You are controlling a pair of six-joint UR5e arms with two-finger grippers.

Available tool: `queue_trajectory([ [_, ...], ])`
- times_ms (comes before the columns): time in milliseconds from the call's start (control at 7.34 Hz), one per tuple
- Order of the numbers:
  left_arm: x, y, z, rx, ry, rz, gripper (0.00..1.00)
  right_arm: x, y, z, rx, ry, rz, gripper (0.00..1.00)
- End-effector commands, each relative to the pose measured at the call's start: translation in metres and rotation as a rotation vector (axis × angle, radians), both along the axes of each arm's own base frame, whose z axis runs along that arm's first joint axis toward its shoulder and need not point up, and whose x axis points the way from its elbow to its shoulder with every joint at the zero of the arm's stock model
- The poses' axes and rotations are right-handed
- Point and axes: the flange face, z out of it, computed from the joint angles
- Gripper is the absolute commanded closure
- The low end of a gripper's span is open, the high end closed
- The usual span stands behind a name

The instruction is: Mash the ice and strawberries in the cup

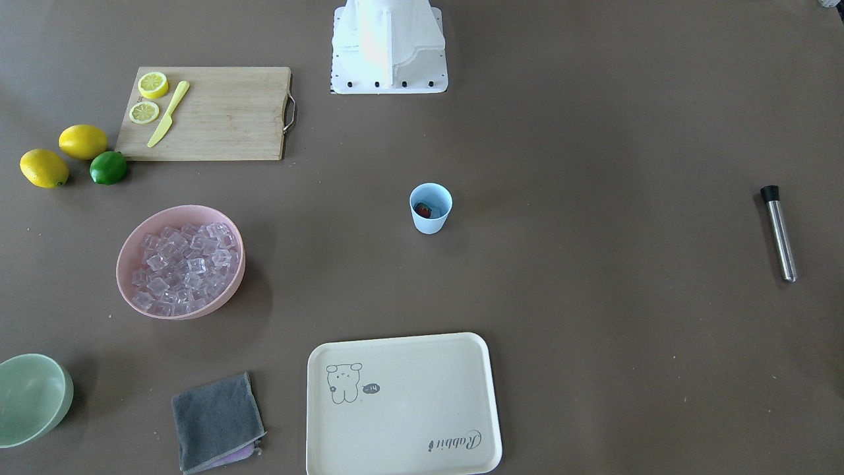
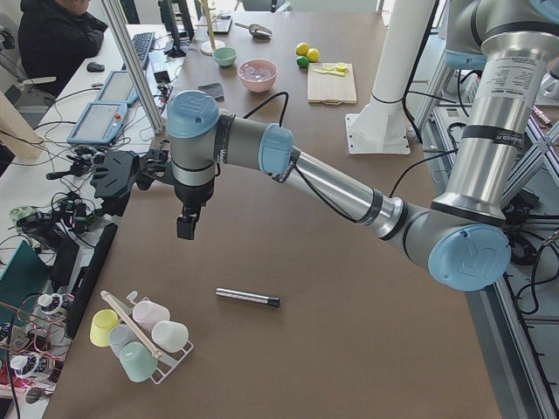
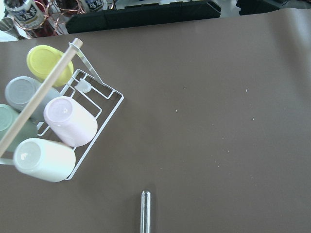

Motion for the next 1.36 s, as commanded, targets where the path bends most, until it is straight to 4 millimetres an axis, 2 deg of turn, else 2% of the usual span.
queue_trajectory([
  [0, -0.003, 0.017, 0.024, -0.045, 0.015, 0.021, 0.03, -0.023, -0.002, 0.007, -0.014, 0.051, -0.033, 0.01],
  [136, -0.002, 0.01, 0.05, -0.056, 0.017, 0.027, 0.03, -0.02, -0.008, 0.002, -0.022, 0.036, -0.028, 0.01],
  [273, 0.0, 0.015, 0.063, -0.052, 0.017, 0.023, 0.03, -0.01, -0.01, 0.0, -0.022, 0.023, -0.011, 0.01],
  [409, 0.006, 0.018, 0.066, -0.054, 0.015, 0.031, 0.03, 0.019, -0.01, 0.001, -0.047, -0.026, 0.035, 0.01],
  [545, 0.02, 0.014, 0.067, -0.051, 0.016, 0.059, 0.03, 0.054, -0.009, 0.003, -0.072, -0.084, 0.068, 0.01],
  [818, 0.031, 0.012, 0.067, -0.044, 0.014, 0.078, 0.03, 0.113, 0.002, 0.034, -0.046, -0.1, 0.038, 0.01],
  [954, 0.029, 0.014, 0.067, -0.046, 0.015, 0.074, 0.03, 0.128, 0.006, 0.036, -0.04, -0.099, 0.051, 0.01],
  [1090, 0.031, 0.013, 0.065, -0.041, 0.008, 0.078, 0.03, 0.133, 0.005, 0.051, -0.02, -0.094, 0.022, 0.01],
  [1226, 0.031, 0.011, 0.065, -0.031, 0.007, 0.077, 0.03, 0.142, -0.005, 0.05, 0.0, -0.093, 0.026, 0.01],
])
